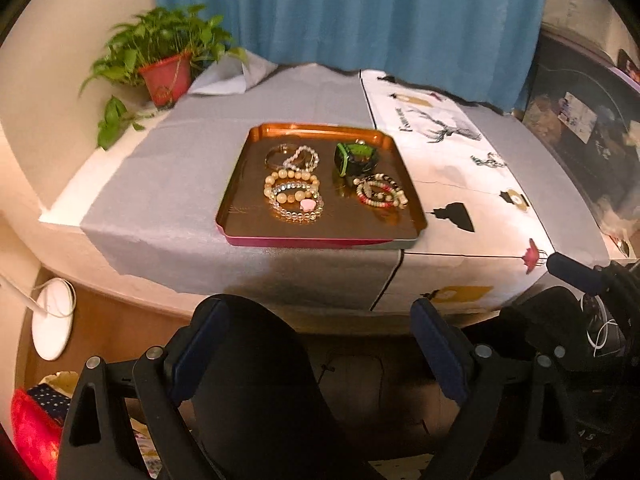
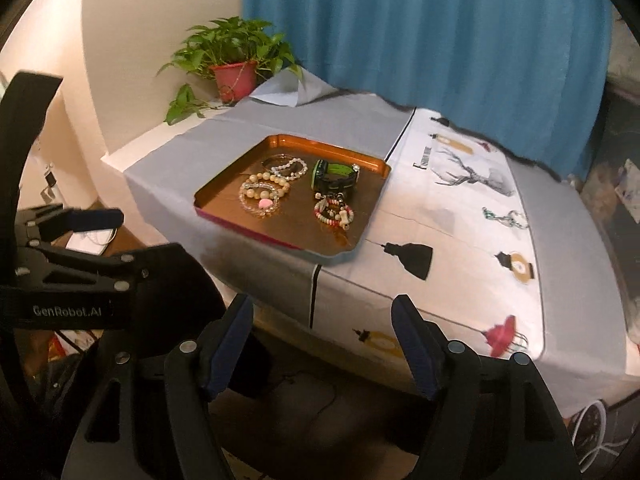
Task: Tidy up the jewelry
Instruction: 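Withdraw both open tools from the tray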
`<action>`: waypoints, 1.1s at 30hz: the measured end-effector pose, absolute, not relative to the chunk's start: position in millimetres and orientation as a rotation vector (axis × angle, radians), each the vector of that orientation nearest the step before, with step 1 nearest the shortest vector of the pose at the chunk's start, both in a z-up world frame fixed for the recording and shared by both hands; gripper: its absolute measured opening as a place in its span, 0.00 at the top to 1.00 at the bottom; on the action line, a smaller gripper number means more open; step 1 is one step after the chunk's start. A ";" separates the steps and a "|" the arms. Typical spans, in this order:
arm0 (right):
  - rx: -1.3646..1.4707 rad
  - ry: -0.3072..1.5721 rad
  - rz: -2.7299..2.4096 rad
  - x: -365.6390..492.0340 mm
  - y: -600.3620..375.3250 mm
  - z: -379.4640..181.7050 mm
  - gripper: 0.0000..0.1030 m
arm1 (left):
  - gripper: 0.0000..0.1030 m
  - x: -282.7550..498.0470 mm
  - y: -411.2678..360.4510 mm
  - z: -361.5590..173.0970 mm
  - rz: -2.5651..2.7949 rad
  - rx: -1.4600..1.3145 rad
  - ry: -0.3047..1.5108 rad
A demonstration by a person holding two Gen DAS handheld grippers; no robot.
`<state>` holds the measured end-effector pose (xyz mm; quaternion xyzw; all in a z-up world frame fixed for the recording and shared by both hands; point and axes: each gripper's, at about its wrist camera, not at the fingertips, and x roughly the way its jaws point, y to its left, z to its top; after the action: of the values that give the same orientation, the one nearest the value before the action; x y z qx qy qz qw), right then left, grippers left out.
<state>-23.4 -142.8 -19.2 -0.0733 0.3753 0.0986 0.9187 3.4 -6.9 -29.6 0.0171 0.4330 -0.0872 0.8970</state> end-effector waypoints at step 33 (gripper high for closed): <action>-0.086 0.718 0.158 -71.2 -170.2 -5.3 0.28 | 0.12 -35.8 -38.6 -14.2 -0.192 0.136 0.842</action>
<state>-71.2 -170.2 -5.3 -0.0419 0.3507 0.0770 0.9324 -35.8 -38.6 -14.2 0.0660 0.4079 -0.0930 0.9059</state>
